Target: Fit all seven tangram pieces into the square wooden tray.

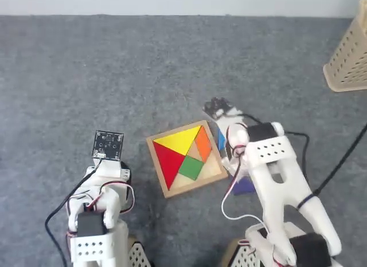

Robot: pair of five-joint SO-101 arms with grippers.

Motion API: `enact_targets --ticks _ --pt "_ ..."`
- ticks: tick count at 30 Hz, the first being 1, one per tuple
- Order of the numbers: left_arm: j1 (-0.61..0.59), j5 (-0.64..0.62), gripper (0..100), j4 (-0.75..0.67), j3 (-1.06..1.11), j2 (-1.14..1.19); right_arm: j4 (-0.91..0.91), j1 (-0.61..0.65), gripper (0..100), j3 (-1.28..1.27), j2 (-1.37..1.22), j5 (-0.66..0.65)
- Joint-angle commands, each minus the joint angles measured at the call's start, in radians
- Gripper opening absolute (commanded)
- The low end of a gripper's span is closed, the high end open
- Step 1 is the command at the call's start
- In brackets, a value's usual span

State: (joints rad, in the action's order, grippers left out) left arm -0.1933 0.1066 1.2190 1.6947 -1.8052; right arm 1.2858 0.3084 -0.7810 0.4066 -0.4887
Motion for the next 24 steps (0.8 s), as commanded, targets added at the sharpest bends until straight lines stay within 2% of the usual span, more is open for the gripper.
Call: enact_targets --ticks 1,7,13,24 --pt "0.003 -0.009 7 0.003 -0.008 -0.023 0.007 -0.042 13.4 -0.040 0.041 -0.089" --pt "0.003 -0.009 7 0.003 -0.008 -0.023 -0.031 -0.038 14.3 -0.114 0.038 -0.118" --pt "0.003 -0.009 7 0.003 -0.008 -0.023 -0.162 -0.039 28.6 -0.241 0.030 -0.123" --pt "0.003 -0.009 7 0.003 -0.008 -0.023 -0.260 -0.041 26.4 -0.301 0.035 -0.101"
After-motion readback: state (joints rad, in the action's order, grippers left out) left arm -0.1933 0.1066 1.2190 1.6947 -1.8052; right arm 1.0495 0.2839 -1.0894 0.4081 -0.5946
